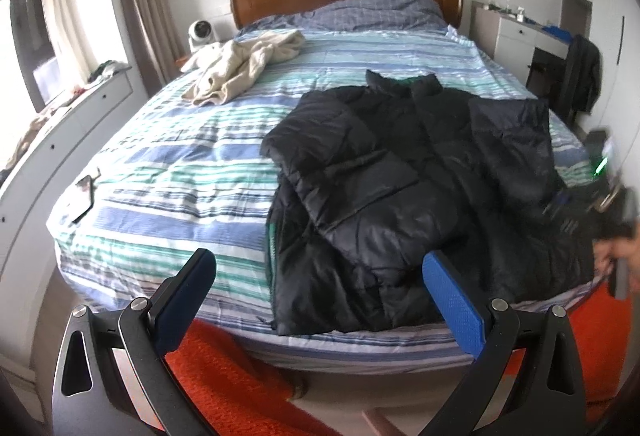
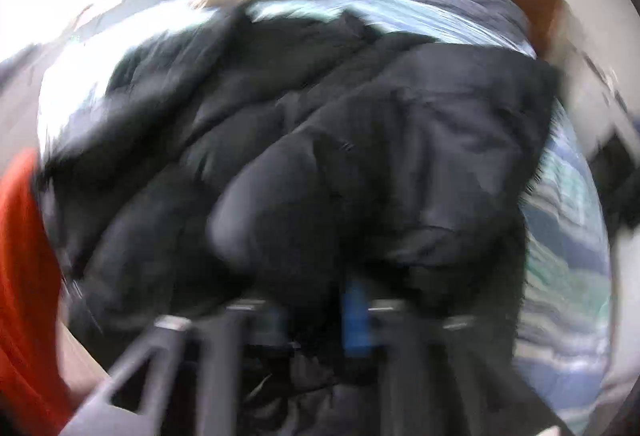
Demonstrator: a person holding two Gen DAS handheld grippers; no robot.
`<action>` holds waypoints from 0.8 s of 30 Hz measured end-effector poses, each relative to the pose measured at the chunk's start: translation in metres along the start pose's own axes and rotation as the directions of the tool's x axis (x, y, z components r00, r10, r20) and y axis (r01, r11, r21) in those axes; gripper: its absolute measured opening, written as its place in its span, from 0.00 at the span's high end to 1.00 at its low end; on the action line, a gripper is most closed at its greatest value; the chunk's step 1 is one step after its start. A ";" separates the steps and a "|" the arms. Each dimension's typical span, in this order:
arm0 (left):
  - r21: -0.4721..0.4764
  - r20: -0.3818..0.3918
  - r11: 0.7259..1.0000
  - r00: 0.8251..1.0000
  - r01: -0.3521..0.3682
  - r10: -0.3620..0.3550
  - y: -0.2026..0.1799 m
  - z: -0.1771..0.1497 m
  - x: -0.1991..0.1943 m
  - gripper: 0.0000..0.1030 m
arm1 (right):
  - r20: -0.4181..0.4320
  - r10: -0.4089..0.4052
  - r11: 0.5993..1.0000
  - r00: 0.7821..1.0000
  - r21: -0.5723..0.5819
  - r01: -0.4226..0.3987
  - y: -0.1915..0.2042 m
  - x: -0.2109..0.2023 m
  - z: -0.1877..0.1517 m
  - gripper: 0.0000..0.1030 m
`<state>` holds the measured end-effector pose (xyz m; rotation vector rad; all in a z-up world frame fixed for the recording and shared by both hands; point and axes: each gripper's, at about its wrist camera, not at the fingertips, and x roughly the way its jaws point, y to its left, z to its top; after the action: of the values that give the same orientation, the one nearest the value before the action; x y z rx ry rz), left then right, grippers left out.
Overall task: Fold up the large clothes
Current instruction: 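Grasp a jacket sleeve with the right gripper and spread it outward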
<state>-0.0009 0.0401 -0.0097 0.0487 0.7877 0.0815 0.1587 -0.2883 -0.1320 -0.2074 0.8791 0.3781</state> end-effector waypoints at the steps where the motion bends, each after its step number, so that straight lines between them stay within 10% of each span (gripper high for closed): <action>1: 0.000 -0.006 1.000 1.000 -0.002 0.002 0.001 0.001 0.002 0.00 | 0.066 -0.009 0.999 0.998 0.046 0.006 -0.012 -0.025 0.008 0.89; 7: 0.008 -0.009 1.000 1.000 0.017 -0.017 -0.003 0.009 0.008 0.00 | 0.310 -0.258 0.957 0.915 0.214 0.198 -0.104 -0.160 0.039 0.89; 13: 0.042 0.022 0.998 0.999 0.043 -0.044 -0.022 0.017 0.000 0.00 | 0.234 -0.511 0.816 0.827 0.436 0.380 -0.239 -0.209 0.023 0.89; 24: 0.099 0.007 0.995 1.000 0.016 -0.017 -0.023 0.018 0.009 0.00 | -0.154 -0.455 0.563 0.877 0.713 0.417 -0.370 -0.124 -0.128 0.89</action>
<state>0.0193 0.0175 -0.0046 0.1363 0.7834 0.0261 0.1461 -0.6975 -0.1067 0.3393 0.8349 -0.4646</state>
